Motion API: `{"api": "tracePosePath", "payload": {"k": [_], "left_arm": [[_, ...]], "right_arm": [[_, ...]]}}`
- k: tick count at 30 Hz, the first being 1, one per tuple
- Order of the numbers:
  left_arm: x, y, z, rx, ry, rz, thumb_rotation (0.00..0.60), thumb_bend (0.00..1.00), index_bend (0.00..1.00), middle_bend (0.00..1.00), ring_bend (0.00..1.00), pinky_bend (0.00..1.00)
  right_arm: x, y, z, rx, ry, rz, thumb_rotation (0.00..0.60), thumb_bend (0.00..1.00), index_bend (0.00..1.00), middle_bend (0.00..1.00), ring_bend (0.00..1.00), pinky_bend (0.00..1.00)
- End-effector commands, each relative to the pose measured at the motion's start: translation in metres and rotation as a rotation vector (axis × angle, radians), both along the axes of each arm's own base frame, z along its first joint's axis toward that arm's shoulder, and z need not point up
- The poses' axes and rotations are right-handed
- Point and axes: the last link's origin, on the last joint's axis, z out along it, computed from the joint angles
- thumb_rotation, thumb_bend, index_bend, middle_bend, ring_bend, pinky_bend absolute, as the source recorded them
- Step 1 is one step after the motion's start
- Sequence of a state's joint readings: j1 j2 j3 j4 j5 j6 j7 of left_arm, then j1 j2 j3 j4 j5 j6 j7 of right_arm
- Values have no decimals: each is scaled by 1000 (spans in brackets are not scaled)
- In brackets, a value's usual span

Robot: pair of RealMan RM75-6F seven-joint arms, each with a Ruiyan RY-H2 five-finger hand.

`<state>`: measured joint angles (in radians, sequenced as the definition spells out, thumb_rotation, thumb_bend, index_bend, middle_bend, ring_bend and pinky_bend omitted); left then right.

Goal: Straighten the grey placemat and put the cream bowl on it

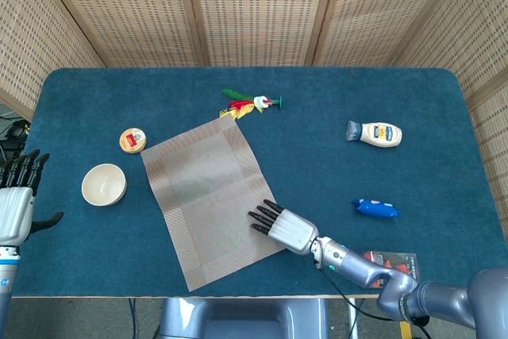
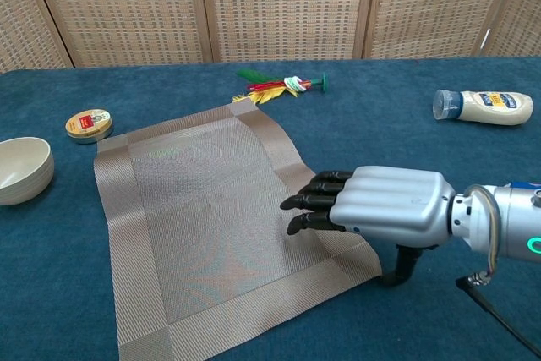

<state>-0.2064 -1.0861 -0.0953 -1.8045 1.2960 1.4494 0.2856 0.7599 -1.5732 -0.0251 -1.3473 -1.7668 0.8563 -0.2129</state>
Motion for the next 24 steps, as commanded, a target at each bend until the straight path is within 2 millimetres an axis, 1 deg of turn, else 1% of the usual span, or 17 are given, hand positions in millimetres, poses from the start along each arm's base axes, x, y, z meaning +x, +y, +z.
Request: {"api": "tracePosePath", "payload": {"k": [1, 2, 4, 6, 7, 9, 11, 18, 20, 22, 24], "left_arm": [[0, 0, 0, -1, -1, 0, 600, 0, 0, 0, 0, 0], [0, 0, 0, -1, -1, -1, 600, 0, 0, 0, 0, 0], [1, 0, 0, -1, -2, -1, 600, 0, 0, 0, 0, 0], [1, -1, 0, -1, -3, -1, 600, 0, 0, 0, 0, 0], [1, -1, 0, 0, -3, -1, 600, 0, 0, 0, 0, 0], [0, -1, 0, 1, -5, 0, 600, 0, 0, 0, 0, 0], [0, -1, 1, 1, -6, 0, 600, 0, 0, 0, 0, 0], [0, 0, 1, -2, -10, -2, 600, 0, 0, 0, 0, 0], [0, 0, 1, -3, -10, -2, 600, 0, 0, 0, 0, 0], [0, 0, 1, -3, -11, -3, 600, 0, 0, 0, 0, 0], [0, 0, 1, -3, -12, -3, 600, 0, 0, 0, 0, 0]], "right_arm": [[1, 2, -1, 6, -1, 8, 600, 0, 171, 0, 0, 0], [2, 3, -2, 9, -2, 9, 600, 0, 171, 0, 0, 0], [3, 4, -4, 12, -7, 7, 600, 45, 175, 0, 0, 0], [5, 3, -7, 11, -14, 6, 600, 181, 188, 0, 0, 0], [6, 3, -8, 10, -17, 5, 600, 218, 191, 0, 0, 0], [8, 1, -9, 7, -31, -3, 600, 325, 200, 0, 0, 0], [9, -1, -10, 5, -39, -10, 600, 390, 204, 0, 0, 0], [11, -3, -11, 8, -47, -19, 600, 541, 234, 0, 0, 0], [13, -3, -12, 8, -55, -19, 600, 598, 245, 0, 0, 0], [14, -4, -12, 5, -59, -18, 600, 635, 272, 0, 0, 0], [15, -4, -12, 4, -64, -16, 600, 652, 327, 0, 0, 0]]}}
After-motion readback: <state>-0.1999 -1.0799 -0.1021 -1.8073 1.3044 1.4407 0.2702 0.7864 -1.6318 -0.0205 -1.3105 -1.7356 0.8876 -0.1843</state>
